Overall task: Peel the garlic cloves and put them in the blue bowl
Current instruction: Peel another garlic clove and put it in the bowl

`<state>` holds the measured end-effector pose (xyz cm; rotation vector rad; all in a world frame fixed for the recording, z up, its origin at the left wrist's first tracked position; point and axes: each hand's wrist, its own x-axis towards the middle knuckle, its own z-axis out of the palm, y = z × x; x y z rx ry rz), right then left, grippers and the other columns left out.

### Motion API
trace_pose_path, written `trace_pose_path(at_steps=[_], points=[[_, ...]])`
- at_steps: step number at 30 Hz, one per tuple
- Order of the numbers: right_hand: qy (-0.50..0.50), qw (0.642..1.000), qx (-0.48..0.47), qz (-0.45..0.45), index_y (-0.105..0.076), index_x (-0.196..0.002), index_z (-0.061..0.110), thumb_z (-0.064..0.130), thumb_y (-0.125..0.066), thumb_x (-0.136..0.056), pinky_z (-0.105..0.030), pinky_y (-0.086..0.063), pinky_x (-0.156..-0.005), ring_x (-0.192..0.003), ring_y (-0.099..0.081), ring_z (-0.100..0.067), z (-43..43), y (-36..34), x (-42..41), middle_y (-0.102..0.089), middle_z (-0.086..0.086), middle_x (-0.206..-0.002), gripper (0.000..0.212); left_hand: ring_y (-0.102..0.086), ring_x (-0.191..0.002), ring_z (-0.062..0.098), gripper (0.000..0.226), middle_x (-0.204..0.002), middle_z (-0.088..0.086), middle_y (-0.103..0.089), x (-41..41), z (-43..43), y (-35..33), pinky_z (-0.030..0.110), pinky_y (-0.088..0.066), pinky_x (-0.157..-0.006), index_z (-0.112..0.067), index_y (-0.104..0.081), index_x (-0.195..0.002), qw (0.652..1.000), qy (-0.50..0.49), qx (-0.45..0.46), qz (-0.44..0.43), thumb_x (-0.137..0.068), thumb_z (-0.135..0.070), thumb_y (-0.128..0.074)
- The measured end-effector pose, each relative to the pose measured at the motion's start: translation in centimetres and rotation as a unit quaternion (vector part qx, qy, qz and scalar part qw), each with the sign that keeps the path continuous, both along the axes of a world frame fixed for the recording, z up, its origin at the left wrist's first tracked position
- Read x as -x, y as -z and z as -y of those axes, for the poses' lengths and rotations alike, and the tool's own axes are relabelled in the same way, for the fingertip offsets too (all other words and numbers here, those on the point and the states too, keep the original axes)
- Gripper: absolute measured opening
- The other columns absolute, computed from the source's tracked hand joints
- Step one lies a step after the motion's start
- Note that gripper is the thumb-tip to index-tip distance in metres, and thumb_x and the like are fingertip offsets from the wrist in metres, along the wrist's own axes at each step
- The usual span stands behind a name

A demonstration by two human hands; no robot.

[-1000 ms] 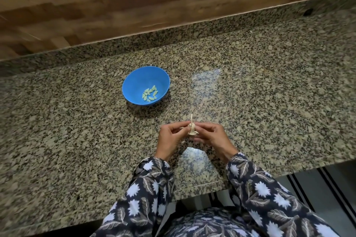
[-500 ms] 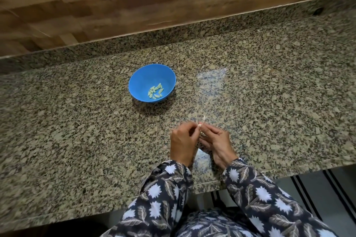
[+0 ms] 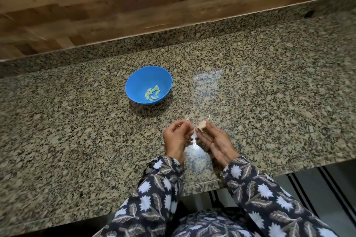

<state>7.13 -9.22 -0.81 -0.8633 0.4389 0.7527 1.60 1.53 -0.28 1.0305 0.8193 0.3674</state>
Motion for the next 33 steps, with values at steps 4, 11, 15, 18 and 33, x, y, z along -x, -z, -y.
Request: trace_pose_path(at_steps=[4, 11, 15, 18, 33], points=[[-0.072, 0.913, 0.298, 0.268, -0.065, -0.103, 0.01, 0.011, -0.062, -0.083, -0.016, -0.055, -0.065, -0.075, -0.063, -0.011, 1.2, 0.3, -1.5, -0.067, -0.005, -0.101, 0.02, -0.067, -0.076, 0.02, 0.025, -0.09, 0.016, -0.069, 0.4, -0.5, -0.2, 0.024, -0.058, -0.069, 0.001, -0.061, -0.106, 0.994, 0.007, 0.104, 0.025, -0.081, 0.003, -0.063], [-0.125, 0.664, 0.574, 0.462, -0.058, -0.118, 0.01, 0.01, -0.054, -0.089, -0.024, -0.047, -0.088, -0.105, -0.058, -0.021, 5.0, 3.2, -6.5, -0.06, -0.009, -0.121, 0.029, -0.07, -0.07, 0.019, 0.023, -0.081, 0.012, -0.072, 0.0, -0.3, -0.1, 0.026, -0.059, -0.065, 0.0, -0.061, -0.104, 0.992, 0.054, 0.11, -0.002, -0.082, 0.002, -0.063], [-0.14, 0.58, 0.623, 0.505, -0.049, -0.13, 0.019, 0.025, -0.058, -0.088, -0.037, -0.015, -0.113, -0.135, -0.03, -0.024, 4.9, 3.1, -6.3, -0.042, -0.003, -0.14, 0.043, -0.062, -0.056, 0.012, 0.012, -0.073, 0.009, -0.066, -0.1, 0.1, 0.1, 0.021, -0.054, -0.054, -0.006, -0.064, -0.096, 0.995, 0.063, 0.068, -0.024, -0.084, -0.005, -0.064], [-0.134, 0.705, 0.483, 0.502, -0.053, -0.125, 0.013, 0.019, -0.053, -0.091, -0.015, -0.046, -0.085, -0.095, -0.058, -0.008, 2.9, 1.5, -3.5, -0.056, 0.0, -0.124, 0.034, -0.062, -0.057, 0.013, 0.018, -0.076, 0.011, -0.064, 0.0, -0.2, 0.3, 0.019, -0.055, -0.056, 0.0, -0.062, -0.102, 0.996, 0.062, 0.068, -0.019, -0.085, -0.004, -0.061], [-0.27, 0.583, 0.495, 0.584, -0.045, -0.133, 0.021, 0.025, -0.047, -0.095, -0.025, -0.015, -0.112, -0.133, -0.034, -0.013, 2.1, 4.9, -0.9, -0.042, 0.003, -0.142, 0.038, -0.069, -0.075, 0.019, 0.016, -0.086, 0.008, -0.071, -0.9, -3.4, 0.2, 0.033, -0.058, -0.072, -0.008, -0.068, -0.092, 0.883, 0.239, -0.329, -0.235, -0.077, -0.009, -0.073]])
